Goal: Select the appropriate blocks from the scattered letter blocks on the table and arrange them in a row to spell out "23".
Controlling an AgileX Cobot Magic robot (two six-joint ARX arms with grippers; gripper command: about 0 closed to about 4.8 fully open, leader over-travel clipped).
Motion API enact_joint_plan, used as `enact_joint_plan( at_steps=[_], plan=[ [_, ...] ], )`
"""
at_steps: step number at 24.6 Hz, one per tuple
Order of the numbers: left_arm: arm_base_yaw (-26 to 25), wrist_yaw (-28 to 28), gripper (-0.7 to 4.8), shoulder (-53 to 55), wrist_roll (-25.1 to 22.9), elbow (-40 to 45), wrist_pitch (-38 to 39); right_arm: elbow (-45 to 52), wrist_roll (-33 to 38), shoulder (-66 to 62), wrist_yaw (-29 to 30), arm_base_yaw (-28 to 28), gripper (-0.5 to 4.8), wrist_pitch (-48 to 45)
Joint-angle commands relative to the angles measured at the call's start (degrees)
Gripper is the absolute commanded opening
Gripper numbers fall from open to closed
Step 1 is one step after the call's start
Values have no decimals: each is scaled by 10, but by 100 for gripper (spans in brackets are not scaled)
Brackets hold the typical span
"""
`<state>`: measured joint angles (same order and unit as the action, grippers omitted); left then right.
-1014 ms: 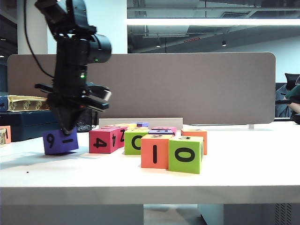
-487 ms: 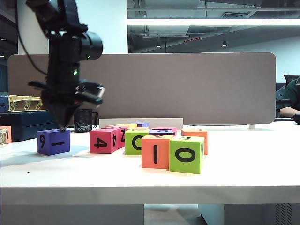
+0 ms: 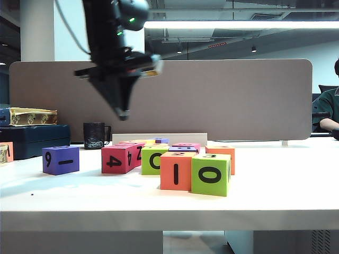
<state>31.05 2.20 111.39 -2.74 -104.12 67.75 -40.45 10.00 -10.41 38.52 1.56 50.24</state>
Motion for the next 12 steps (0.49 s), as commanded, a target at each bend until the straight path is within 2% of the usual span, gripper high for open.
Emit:
enact_joint_plan(
  at_steps=[1,7,12],
  plan=[
    [57,45,-6,-2,2,-2,24,-2,0,-1,-10,0,-1,-12],
    [147,45,-6,5,2,-1,24,-2,0,-1,-14,0,-1,-12],
    [187,45,-6,30,-3,-1,16,-2,0,-1,-13,0,-1,-12]
  ],
)
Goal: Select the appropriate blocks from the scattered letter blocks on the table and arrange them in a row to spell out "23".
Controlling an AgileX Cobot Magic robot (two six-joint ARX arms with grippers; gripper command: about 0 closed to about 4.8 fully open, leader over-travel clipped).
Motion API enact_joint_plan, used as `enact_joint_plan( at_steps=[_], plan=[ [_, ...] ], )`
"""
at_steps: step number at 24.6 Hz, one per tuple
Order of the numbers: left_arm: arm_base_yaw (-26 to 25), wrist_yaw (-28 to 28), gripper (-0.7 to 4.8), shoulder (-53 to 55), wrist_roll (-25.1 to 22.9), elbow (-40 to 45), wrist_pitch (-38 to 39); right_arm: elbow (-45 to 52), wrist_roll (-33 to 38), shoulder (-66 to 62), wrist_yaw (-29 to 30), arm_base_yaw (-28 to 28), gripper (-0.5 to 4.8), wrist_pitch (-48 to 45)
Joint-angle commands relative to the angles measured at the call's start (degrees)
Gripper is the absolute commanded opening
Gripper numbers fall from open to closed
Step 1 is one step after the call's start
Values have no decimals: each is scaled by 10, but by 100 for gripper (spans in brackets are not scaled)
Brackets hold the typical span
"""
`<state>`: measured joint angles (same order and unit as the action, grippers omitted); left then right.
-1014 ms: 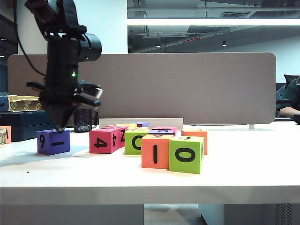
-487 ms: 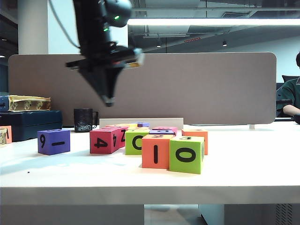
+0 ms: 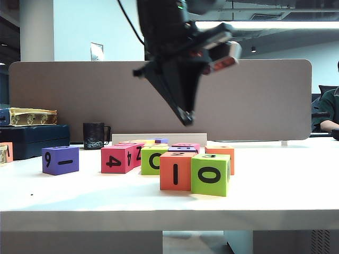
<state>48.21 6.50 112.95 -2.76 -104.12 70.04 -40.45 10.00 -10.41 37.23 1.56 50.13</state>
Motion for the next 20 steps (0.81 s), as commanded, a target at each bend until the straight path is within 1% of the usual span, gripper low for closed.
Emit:
enact_joint_plan(
  at_steps=[1,4,9,15,20],
  plan=[
    [21,2,-7,22,-2,-1,-9,-2,0,-1,0,0,-1,-11],
    [31,1,-6,51,-3,-1,-22,-2,0,-1,0,0,-1,-11],
    [32,-1,-6,82,-2,-1,-61,-2,0,-1,0,0,-1,-11],
    [32,-2,-7,90,-1,-1,-98,-2,0,-1,4,0,-1,2],
    [32,-2,-6,95,3,-1,-113,-2,0,-1,4,0,-1,12]
  ],
)
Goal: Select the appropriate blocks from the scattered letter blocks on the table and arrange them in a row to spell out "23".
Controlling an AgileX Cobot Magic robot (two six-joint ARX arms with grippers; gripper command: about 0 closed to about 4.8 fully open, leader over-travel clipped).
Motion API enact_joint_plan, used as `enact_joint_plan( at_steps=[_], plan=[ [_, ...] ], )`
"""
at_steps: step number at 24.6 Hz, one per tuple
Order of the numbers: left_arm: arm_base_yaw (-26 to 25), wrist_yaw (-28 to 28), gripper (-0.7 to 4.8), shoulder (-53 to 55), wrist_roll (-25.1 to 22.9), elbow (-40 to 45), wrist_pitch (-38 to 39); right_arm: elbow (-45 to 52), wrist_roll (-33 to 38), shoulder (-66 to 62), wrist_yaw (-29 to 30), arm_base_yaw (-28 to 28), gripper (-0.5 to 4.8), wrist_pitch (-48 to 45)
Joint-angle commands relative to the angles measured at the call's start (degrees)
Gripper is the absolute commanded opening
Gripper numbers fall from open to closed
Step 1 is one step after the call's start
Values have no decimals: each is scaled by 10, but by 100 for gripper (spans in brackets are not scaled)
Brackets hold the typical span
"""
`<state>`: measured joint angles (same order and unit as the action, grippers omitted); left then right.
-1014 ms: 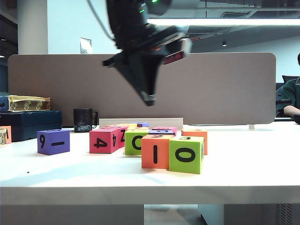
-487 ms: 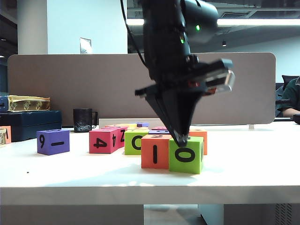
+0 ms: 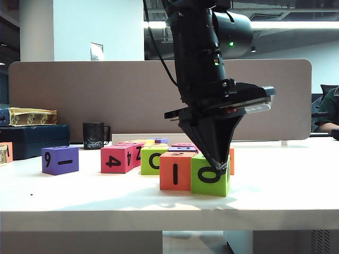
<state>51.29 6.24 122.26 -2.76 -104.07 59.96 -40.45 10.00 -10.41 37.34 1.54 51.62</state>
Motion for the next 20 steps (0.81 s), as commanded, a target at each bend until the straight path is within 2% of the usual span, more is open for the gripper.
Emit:
enact_joint_plan(
  at_steps=[1,13,20],
  plan=[
    [1,0,-6,3,3,-2,-14,-2,0,-1,3,0,-1,-3],
    [2,-64,-6,9,39,-2,-67,-2,0,-1,2,0,-1,-4],
    [21,-34,-6,4,25,-3,-47,-2,0,-1,2,0,-1,-5]
  ],
)
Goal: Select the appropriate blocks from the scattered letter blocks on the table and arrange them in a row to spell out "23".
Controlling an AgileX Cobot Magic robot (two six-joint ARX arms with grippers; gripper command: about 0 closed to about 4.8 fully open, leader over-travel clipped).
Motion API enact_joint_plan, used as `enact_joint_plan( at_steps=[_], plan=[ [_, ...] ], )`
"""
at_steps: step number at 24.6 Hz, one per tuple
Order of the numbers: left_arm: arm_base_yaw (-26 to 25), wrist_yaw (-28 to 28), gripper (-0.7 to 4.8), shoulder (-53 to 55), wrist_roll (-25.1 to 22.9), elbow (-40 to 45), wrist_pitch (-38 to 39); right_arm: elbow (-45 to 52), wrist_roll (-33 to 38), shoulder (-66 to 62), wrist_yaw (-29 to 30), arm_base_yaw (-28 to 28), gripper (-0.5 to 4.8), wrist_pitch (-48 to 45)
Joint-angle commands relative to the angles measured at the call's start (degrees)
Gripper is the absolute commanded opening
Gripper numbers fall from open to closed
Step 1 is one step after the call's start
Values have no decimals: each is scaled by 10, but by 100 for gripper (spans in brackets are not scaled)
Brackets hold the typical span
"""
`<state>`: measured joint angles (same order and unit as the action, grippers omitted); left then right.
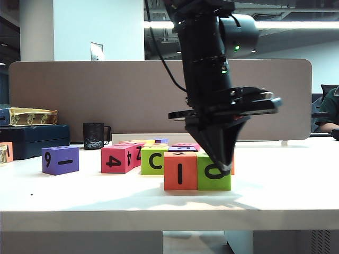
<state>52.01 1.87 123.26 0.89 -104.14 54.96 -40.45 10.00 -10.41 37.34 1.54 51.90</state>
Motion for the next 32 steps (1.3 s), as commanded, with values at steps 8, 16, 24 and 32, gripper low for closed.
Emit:
enact_joint_plan(
  at_steps=[8,16,24,32],
  plan=[
    [33,-7,-6,-23,-52,-27,27,-2,0,-1,1,0,-1,-7],
    [9,-71,-6,-92,-53,-64,85,-2,0,-1,0,0,-1,-6],
    [-92,-72,-6,-147,-57,-48,133,-2,0,-2,-3,0,-1,-6],
    [-182,-71,-6,-160,-59,-47,147,5,0,-2,-3,0,-1,-2]
  ],
)
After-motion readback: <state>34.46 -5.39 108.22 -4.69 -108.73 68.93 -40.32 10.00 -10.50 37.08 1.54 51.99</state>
